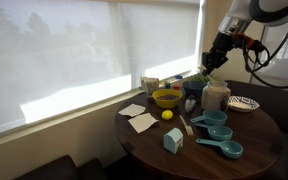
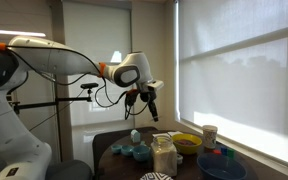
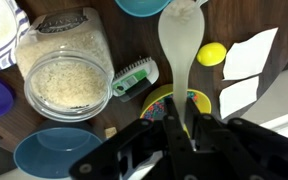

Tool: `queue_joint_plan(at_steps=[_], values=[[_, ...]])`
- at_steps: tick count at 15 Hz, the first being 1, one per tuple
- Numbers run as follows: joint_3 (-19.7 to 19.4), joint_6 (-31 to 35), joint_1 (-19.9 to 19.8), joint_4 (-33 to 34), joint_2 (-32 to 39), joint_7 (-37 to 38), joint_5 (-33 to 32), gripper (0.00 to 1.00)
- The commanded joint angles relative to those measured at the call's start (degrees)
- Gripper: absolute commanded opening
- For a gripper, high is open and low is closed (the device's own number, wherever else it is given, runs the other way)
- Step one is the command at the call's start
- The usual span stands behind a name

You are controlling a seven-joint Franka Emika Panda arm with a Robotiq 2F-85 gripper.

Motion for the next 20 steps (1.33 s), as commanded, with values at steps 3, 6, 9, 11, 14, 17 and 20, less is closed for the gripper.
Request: queue_joint_plan(at_steps=[3,6,9,11,14,17,20], values=[[0.8,-0.2,0.4,-0.6,-0.1,-0.3,0.1,0.13],[0.8,-0.1,0.4,-0.6,-0.1,-0.6,0.1,0.13],[1.3,0.7,1.4,-2.2,-0.4,-1.4,1.0,0.03],[2.1,2.0,2.4,-4.2,-1.1,-1.4,1.4,0.03],[3.6,3.7,4.0,-6.9,-1.8,-1.5,1.2,0.03],[4.7,8.1,5.7,-10.2,-1.9,-2.4,1.6,0.03],[5.3,14.4,7.4,-14.2,-1.8,-3.0,2.5,0.03]])
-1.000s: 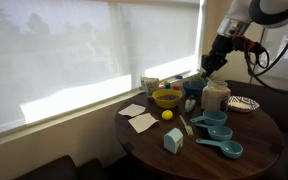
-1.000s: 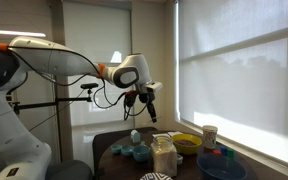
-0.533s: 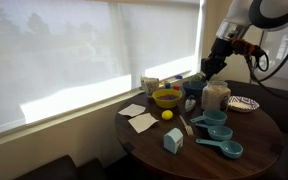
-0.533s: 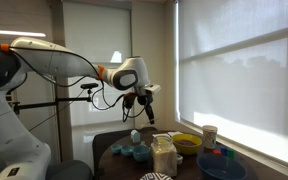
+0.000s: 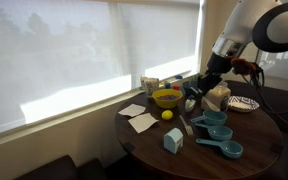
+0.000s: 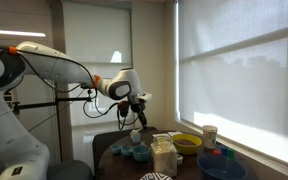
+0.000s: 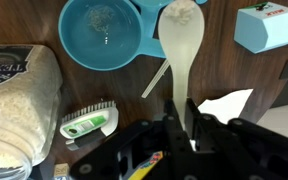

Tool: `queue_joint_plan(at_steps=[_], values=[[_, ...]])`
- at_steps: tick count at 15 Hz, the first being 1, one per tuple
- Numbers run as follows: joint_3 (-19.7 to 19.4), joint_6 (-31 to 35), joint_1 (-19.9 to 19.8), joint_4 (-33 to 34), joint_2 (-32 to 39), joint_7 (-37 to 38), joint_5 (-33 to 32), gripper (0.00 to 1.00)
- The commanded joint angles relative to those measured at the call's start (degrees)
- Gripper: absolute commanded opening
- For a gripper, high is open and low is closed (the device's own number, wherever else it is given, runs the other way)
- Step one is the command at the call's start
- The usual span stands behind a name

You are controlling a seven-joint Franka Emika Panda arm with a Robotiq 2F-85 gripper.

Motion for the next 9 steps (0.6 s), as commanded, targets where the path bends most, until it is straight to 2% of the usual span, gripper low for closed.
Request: queue_joint_plan(at_steps=[1,9], values=[[0.7,7.7,1.8,-5.9,-1.6,-2.2,2.4,0.03],[-0.9,25.8,7.3,-15.6,-1.9,-6.7,8.8,0.03]])
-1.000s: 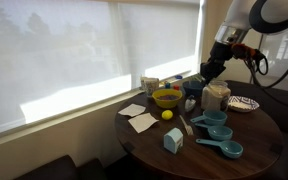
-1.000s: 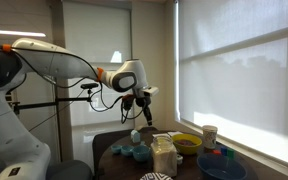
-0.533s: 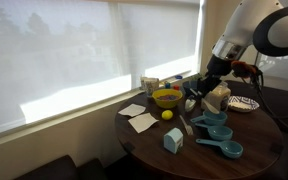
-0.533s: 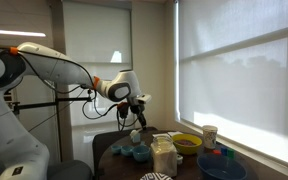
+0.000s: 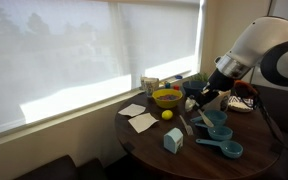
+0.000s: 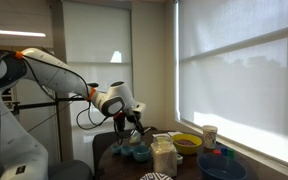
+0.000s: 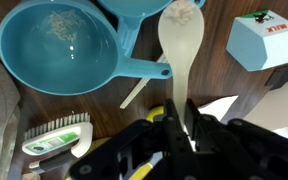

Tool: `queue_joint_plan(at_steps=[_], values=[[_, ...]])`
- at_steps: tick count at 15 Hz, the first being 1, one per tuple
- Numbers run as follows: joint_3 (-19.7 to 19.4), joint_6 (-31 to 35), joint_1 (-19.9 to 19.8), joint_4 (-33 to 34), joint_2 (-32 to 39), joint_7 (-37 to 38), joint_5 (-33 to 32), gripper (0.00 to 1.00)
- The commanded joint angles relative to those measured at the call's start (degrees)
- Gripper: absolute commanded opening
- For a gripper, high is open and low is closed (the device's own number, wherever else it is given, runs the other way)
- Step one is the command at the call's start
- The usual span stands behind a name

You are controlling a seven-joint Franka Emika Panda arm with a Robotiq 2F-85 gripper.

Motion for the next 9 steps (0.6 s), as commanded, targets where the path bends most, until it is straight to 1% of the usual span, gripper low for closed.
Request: queue_joint_plan(at_steps=[1,5,9], values=[[-1.5,6.2,3.6,-4.2,-1.4,-3.5,5.3,0.03],[-3.9,10.4,6.7,-7.7,-2.5,-6.0,9.4,0.03],[-6.7,11.8,8.1,-10.8,-5.1,-8.2,11.1,0.03]])
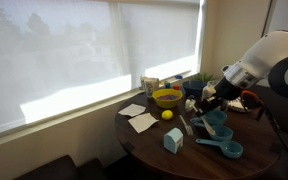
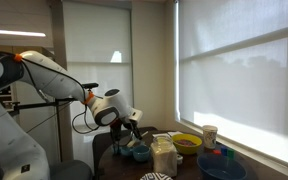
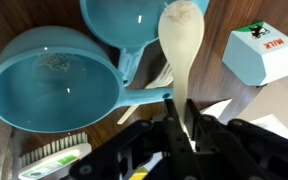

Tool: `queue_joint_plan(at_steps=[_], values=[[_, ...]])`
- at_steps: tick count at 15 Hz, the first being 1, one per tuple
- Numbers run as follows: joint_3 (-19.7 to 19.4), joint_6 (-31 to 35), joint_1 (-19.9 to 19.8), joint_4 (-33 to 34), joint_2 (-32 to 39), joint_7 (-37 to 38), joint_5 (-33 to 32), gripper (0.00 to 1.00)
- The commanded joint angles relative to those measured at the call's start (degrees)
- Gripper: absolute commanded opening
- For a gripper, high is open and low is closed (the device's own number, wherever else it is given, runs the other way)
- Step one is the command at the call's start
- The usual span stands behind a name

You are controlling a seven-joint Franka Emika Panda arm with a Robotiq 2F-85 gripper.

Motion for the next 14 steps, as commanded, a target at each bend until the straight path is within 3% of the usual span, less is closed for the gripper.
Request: queue_joint_plan(at_steps=[1,4,10,14], values=[[-3.5,1.5,2.6,-2.6,-3.5,-3.5,3.0,0.03],[-6.0,1.2,3.7,-1.2,-3.7,-5.4,3.3,0.03],[-16.6,3.1,14.0,-0.9,-5.3,-17.2,10.9,0.03],[-21.5,0.7,18.2,-0.9,-5.8,-23.9,15.4,0.03]])
